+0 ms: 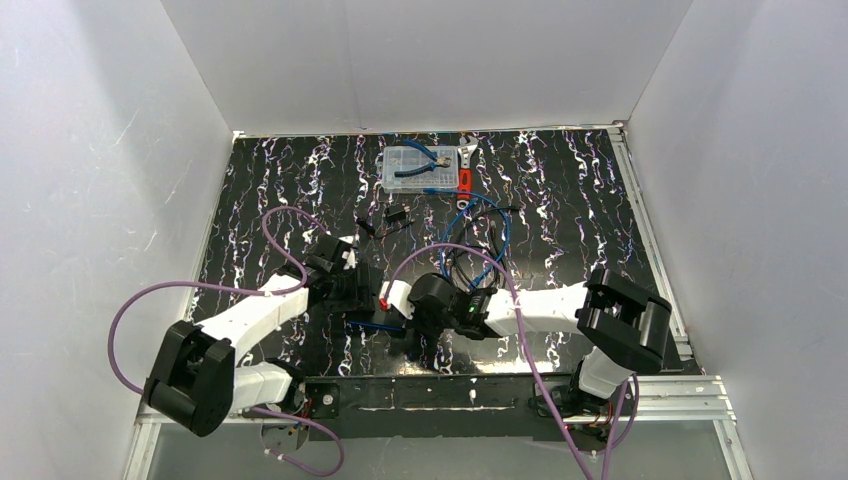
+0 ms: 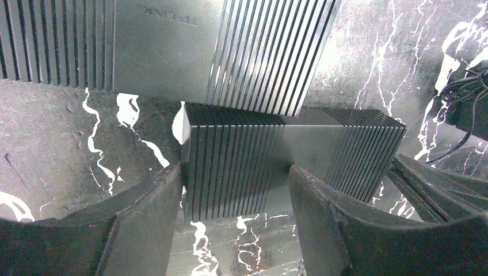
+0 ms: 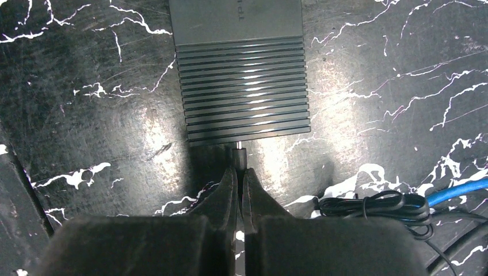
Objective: Insert the plug into the switch port
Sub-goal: Insert the power into the switch port.
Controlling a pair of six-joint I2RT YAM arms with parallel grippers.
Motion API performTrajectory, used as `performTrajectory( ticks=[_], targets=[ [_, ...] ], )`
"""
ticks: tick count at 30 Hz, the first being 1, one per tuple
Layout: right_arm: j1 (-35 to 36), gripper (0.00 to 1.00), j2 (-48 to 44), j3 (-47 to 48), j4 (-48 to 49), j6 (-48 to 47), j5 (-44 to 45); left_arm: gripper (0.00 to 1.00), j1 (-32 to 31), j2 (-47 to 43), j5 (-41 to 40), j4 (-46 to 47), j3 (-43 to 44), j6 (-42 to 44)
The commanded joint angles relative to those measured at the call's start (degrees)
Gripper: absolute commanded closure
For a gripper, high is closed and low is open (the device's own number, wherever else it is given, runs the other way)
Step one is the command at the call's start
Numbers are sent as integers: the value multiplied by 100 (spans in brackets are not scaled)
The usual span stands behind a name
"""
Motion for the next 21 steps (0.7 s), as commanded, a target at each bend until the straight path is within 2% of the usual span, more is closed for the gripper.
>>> performTrajectory(
  ticks=[1, 21],
  targets=[
    [15, 99, -1, 554, 932, -327, -360, 37, -222, -138, 424, 9, -175, -160],
    [1, 99, -316, 560, 1536, -719, -1514, 40, -506, -514, 919, 371, -472, -346]
  ],
)
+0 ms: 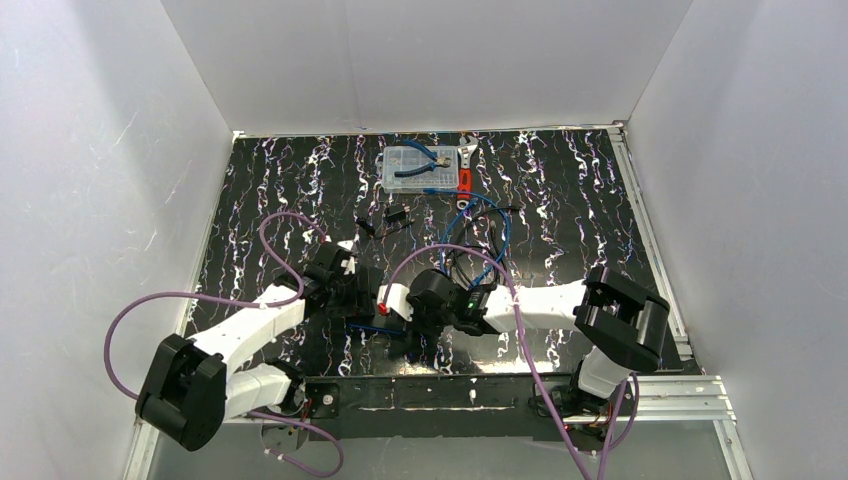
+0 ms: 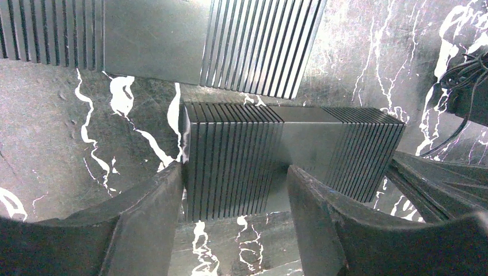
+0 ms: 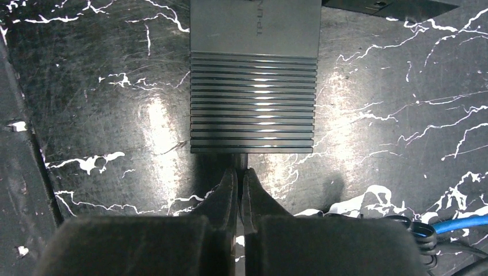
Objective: Insert the plug into the switch port
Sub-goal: Insert the power into the switch port.
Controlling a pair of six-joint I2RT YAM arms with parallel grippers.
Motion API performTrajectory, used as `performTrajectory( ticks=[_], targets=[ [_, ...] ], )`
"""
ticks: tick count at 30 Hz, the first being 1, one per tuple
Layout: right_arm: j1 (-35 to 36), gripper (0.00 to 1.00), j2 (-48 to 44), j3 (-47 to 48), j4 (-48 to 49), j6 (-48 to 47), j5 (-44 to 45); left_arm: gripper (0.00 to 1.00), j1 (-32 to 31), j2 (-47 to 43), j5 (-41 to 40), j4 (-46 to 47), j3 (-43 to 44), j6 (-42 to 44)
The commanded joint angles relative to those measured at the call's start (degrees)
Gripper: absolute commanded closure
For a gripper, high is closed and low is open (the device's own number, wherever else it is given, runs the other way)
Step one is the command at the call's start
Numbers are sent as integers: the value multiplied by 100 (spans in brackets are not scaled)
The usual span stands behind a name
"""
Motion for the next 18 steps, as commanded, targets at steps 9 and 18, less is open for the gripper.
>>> performTrajectory(
  ticks=[9, 18],
  targets=[
    [63, 99, -691, 100, 1076, -334, -961, 36, -330, -540, 631, -153, -73, -281],
    [53, 99, -683, -176, -84, -484, -1227, 24, -330, -773, 61, -640, 62, -380]
  ],
)
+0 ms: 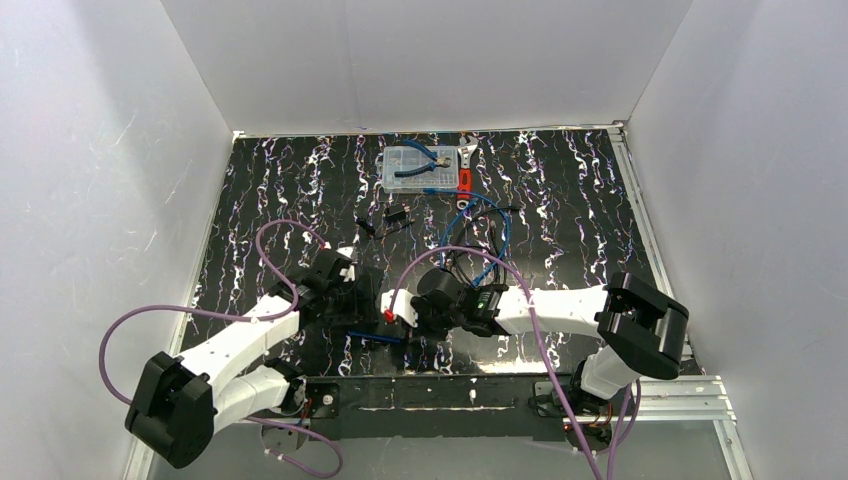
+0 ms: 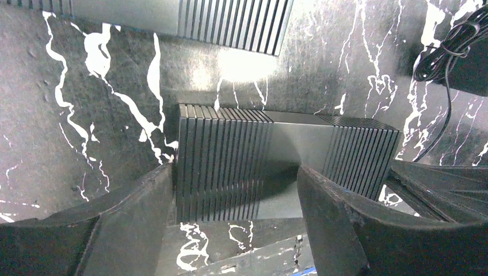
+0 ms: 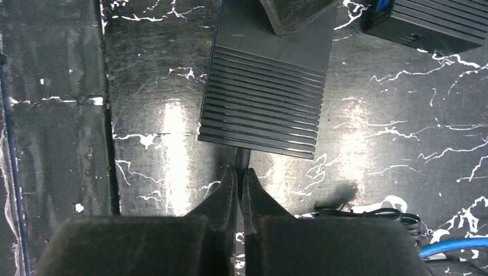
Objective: Insert the plug into the switch port
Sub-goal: Insert the power into the switch port.
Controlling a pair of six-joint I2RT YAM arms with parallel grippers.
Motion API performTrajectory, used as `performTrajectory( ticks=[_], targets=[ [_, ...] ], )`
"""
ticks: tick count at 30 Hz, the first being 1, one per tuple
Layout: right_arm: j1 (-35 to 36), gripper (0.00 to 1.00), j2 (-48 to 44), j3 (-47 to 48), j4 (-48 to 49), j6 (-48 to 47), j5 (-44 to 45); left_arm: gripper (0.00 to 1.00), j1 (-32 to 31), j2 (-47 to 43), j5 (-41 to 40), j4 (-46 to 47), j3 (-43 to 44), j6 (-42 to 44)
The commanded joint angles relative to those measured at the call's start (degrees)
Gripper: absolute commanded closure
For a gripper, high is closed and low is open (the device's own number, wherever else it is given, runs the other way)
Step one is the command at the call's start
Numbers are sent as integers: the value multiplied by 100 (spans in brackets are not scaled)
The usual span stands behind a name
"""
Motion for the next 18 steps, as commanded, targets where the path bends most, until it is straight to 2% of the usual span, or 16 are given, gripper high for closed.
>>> performTrajectory(
  ticks=[1, 9, 11, 13, 18],
  targets=[
    [61, 99, -161, -52, 108, -200, -489, 22, -78, -243, -3, -329, 197, -132],
    [59, 99, -228, -271, -463, -390, -446, 13, -77, -479, -142, -523, 254, -116],
    [61, 99, -245, -281, -583, -423, -415, 4, -78, -511, -203, -588, 313, -84],
    [61, 99, -279, -285, -642, -428, -403, 2, -77, -535, -295, -655, 379, -53],
    [64, 75, -544, -279, -688, -251, -104, 2, -78, -589, -561, -701, 492, -59]
  ],
)
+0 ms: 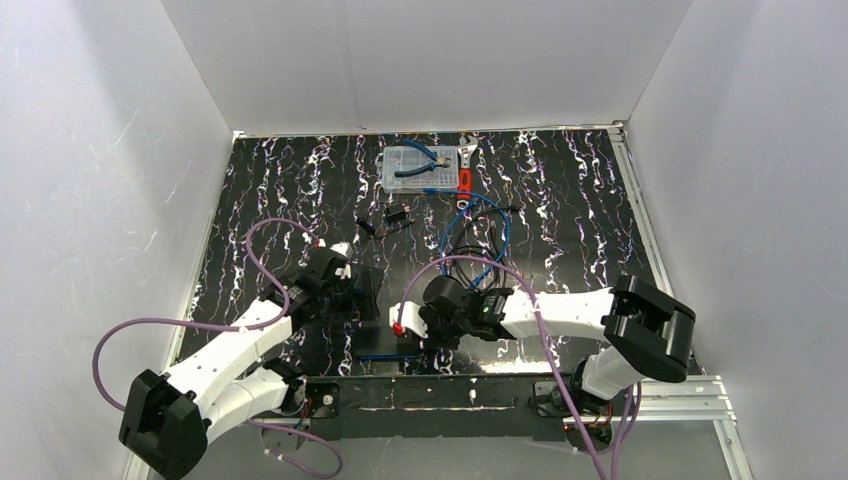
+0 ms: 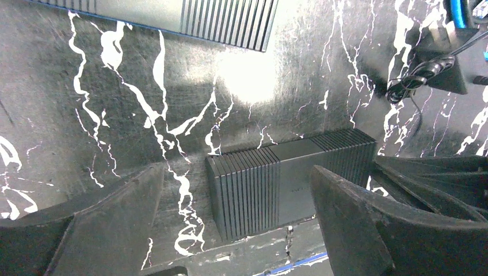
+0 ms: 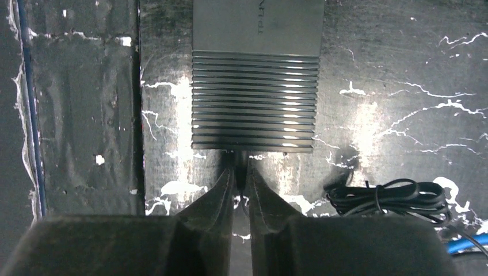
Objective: Insert the plug into the switch port
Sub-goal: Insert the power into the switch port, then adjust the switch port at the center of the board.
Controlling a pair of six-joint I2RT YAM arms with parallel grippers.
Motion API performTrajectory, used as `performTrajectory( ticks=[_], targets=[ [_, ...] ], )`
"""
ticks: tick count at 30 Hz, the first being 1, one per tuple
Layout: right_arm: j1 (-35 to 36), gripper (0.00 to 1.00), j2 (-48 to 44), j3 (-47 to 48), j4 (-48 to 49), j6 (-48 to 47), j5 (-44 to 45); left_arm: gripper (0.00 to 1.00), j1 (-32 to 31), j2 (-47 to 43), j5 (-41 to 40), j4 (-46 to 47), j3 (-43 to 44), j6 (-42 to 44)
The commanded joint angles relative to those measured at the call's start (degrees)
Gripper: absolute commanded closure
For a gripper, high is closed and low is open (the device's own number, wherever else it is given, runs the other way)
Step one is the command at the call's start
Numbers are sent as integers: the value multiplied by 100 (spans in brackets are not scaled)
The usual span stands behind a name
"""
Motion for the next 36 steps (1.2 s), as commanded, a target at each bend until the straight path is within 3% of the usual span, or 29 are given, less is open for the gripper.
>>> performTrajectory(
  ticks=[1, 8, 14, 20, 25, 36],
  targets=[
    [29, 71, -463, -18, -150, 117, 309, 2, -27, -152, -387, -186, 284, 36],
    [25, 57, -1215, -38, -329, 802, 1468, 2, -27, -60, -293, 168, 440, 118],
    [-58, 58, -1571, -1, -844, 1741, 1893, 2, -27, 183, 119, 464, 515, 222],
    [-62, 73, -1795, -146, -1167, 3027, 1757, 2, -24, 340, 386, 701, 493, 216],
    [-57, 97, -1705, -382, -1061, 3768, 1505, 3, -26, 538, 579, 907, 421, 253],
    [-31, 99, -1051, -425, -569, 4271, 836, 15, -27, 791, 1018, 1153, 210, 125]
  ],
)
